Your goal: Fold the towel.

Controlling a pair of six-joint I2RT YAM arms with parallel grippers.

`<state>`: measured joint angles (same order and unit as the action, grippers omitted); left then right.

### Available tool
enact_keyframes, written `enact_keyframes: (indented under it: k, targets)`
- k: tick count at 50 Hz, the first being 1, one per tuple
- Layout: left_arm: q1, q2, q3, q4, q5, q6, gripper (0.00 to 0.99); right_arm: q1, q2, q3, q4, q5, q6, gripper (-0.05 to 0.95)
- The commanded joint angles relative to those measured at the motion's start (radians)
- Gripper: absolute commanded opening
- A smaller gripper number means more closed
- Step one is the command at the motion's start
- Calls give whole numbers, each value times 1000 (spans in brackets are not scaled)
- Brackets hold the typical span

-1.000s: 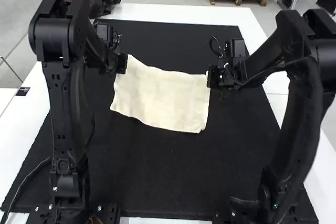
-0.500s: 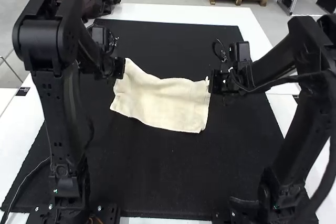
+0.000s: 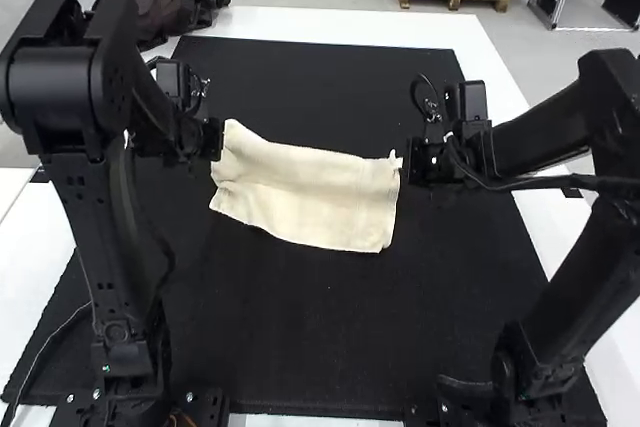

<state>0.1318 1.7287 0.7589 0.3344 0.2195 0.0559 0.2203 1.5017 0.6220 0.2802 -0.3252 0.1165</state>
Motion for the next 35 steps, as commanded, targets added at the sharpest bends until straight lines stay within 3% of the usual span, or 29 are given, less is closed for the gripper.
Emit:
enact_keyframes:
  k: [1, 35]
  targets:
    - [26, -41, -18, 8, 1, 19, 25, -7, -40, -11, -13, -14, 5, -23]
    - [29, -218, -239, 12, 21, 27, 25, -4, -147, -123, -105, -74, 3, -23]
